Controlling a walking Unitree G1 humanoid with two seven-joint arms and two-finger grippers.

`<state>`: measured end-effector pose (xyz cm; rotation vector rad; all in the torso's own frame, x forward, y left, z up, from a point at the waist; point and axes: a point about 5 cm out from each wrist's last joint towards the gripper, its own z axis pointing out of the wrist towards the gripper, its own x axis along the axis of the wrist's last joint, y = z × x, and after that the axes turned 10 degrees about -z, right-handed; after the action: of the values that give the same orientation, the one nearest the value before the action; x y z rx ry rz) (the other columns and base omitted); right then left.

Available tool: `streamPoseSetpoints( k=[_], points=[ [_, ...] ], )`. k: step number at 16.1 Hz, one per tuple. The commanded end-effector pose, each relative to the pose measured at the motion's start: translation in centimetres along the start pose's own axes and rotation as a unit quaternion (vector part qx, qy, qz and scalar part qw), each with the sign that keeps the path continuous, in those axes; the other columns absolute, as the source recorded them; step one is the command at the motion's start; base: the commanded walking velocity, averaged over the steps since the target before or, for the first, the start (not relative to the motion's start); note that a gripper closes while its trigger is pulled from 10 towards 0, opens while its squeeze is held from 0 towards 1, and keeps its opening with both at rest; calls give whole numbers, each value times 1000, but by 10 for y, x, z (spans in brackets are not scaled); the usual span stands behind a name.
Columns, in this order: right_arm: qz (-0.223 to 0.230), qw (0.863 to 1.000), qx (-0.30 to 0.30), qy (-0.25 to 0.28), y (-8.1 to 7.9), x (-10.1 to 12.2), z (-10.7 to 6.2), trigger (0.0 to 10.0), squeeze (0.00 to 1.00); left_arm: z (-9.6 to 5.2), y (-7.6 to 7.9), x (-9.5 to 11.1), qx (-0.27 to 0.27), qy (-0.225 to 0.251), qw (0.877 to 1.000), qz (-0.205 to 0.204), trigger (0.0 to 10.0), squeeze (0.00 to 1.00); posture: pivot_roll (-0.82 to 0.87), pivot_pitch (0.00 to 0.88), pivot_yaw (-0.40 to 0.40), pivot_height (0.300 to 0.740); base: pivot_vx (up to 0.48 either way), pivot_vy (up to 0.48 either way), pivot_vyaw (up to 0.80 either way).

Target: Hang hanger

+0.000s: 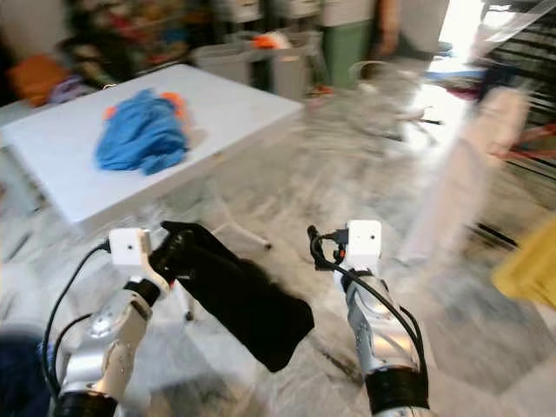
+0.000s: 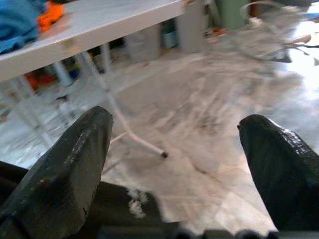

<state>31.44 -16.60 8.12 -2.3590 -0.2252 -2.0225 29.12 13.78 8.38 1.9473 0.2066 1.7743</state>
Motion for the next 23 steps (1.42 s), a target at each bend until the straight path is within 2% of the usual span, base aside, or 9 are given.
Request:
streamPoseSetpoints(
  k=[1, 5, 7, 14, 20, 23],
  points=[
    [1, 1000, 3, 12, -1, 6, 1, 10000, 0, 1, 9, 8, -24, 28, 999, -4, 10000, 0, -145, 0, 81, 740, 0, 0, 0],
    [4, 1000, 3, 2, -1, 0, -1, 10000, 0, -3, 11, 4, -40, 27, 999, -20, 10000, 0, -136, 0, 68, 740, 0, 0, -133],
    [3, 1000, 3, 0, 0, 0, -1, 10000, 0, -3, 12, 3, -43, 28, 998, -20, 10000, 0, -136, 0, 70, 740, 298, 0, -709],
    [3, 1000, -2, 3, 0, 0, -3, 10000, 0, 1, 10, 6, -54, 24, 998, -17, 10000, 0, -163, 0, 97, 740, 359, 295, -778],
    [-3, 1000, -14, 10, 7, 2, -4, 10000, 0, 7, 13, 8, -61, 27, 998, -18, 10000, 0, -180, 0, 113, 740, 318, 358, 0],
    [-1, 1000, -15, 9, 5, 2, -4, 10000, 0, 7, 13, 7, -64, 24, 998, -16, 10000, 0, -181, 0, 117, 740, 286, 385, 0]
  ],
)
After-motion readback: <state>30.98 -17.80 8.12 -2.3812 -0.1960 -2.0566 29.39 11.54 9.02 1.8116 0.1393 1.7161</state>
